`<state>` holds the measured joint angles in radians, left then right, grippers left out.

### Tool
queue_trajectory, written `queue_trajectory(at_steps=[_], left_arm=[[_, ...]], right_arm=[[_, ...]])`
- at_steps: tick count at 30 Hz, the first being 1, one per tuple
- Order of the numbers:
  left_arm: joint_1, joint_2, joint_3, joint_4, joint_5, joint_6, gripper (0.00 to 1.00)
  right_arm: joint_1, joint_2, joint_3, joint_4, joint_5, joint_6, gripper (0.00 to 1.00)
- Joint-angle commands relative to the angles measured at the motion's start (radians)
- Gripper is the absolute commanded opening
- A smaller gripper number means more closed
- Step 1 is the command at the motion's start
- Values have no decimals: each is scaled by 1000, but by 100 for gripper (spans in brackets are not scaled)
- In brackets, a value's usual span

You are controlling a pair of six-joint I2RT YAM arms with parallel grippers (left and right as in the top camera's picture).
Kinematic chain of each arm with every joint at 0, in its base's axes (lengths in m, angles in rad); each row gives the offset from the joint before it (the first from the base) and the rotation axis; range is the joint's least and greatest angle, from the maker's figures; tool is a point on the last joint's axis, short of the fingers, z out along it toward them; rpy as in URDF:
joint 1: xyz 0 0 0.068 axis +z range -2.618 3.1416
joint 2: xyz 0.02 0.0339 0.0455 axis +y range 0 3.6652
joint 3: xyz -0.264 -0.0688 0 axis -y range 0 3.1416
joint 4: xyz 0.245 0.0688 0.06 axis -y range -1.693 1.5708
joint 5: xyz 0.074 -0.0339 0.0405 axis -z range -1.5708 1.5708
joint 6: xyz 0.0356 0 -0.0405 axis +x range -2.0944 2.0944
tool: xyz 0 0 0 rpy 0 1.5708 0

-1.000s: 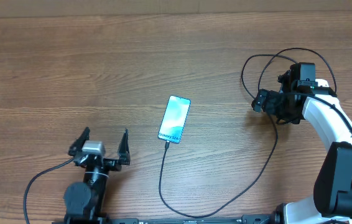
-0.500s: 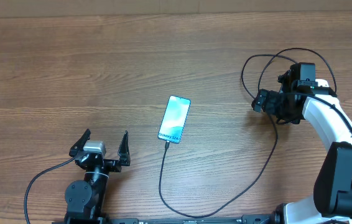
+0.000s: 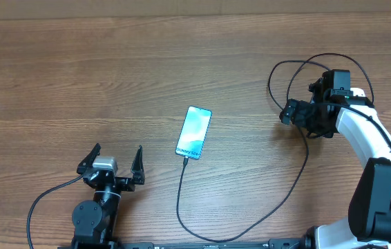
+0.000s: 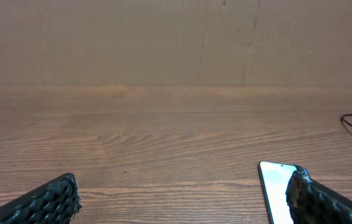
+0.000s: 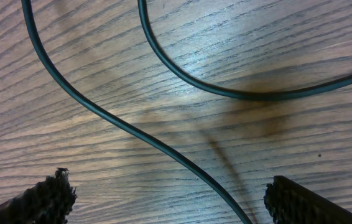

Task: Plug charger to phone and switch on socket

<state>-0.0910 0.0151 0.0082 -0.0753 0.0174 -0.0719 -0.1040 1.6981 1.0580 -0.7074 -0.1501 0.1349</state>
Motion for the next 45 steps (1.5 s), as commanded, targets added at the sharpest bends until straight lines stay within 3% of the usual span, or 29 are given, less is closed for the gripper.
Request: queue_trajectory(at_steps=[1,29,45], left_arm=[[6,-11,-3,-2,-10,12,100],[6,-11,-3,-2,-10,12,100],[6,-11,-3,-2,-10,12,100]], right_arm=[[2,-13,-4,3,-1,2,100],[2,-20,-4,3,-1,2,100],[2,-434,-4,3,-1,2,100]])
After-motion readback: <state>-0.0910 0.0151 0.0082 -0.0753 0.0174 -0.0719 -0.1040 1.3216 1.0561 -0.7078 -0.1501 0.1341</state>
